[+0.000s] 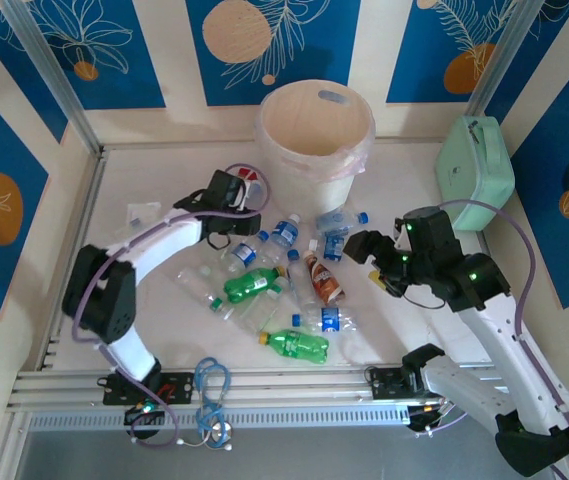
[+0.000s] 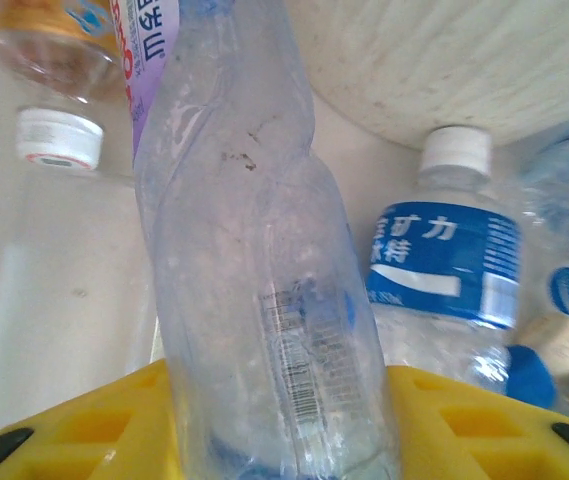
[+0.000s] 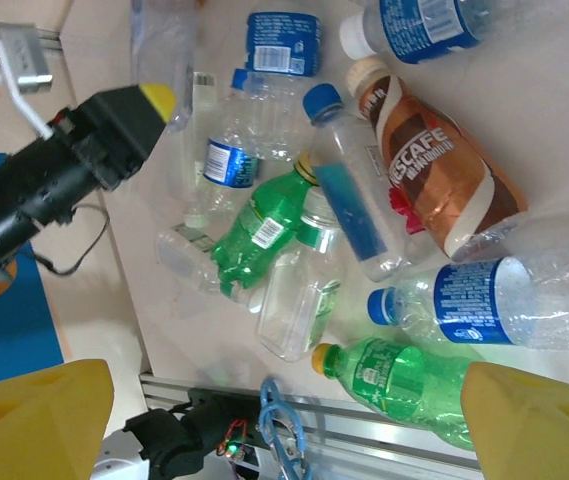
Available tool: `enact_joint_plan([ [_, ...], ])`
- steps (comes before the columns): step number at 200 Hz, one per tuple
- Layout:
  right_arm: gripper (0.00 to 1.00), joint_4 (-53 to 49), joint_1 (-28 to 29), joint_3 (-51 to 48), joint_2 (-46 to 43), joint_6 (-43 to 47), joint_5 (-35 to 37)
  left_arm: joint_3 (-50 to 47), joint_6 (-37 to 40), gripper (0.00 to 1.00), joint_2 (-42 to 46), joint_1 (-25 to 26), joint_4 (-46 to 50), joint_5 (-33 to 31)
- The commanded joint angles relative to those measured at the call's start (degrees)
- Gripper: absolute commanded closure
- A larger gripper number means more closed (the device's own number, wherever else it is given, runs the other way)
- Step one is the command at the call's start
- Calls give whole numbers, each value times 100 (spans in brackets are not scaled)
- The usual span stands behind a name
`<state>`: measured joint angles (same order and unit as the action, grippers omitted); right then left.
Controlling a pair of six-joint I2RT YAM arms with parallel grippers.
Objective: Put the plastic bottles in the bin
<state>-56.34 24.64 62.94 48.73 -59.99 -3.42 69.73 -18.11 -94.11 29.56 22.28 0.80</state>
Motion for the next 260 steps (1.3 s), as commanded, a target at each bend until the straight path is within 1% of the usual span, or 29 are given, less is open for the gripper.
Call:
enact_joint_plan([
  [1, 10, 113, -5, 289, 124, 90, -133, -264, -56, 53, 792, 60, 226, 119],
  [29, 10, 385, 36, 611, 362, 195, -391, -529, -186, 53, 1764, 58, 358, 501],
  [60, 10, 811, 125, 1152, 856, 336, -835, -683, -463, 52, 2685, 71, 83, 1616],
  [79, 10, 886, 196, 1716, 1303, 469, -967, -746, -690, 52, 3048, 118, -143, 2155],
  [103, 10, 766, 263, 2519, 1966, 584, -1097, -754, -841, 52, 3302, 267, -395, 2580],
  [134, 10, 529, 496, 3363, 2595, 725, -958, -792, -973, 53, 3456, 500, -705, 2851],
  [152, 10, 382, 610, 3654, 2843, 780, -801, -910, -1181, 53, 3517, 588, -1009, 2916],
  [172, 10, 369, 634, 3701, 2965, 743, -761, -1021, -1380, 53, 3555, 688, -1306, 2949],
  [213, 10, 239, 664, 3841, 3210, 783, -677, -1077, -1545, 53, 3532, 868, -1666, 3058],
  [260, 10, 415, 621, 3826, 3353, 743, -740, -1147, -1698, 54, 3487, 1005, -1956, 3131],
])
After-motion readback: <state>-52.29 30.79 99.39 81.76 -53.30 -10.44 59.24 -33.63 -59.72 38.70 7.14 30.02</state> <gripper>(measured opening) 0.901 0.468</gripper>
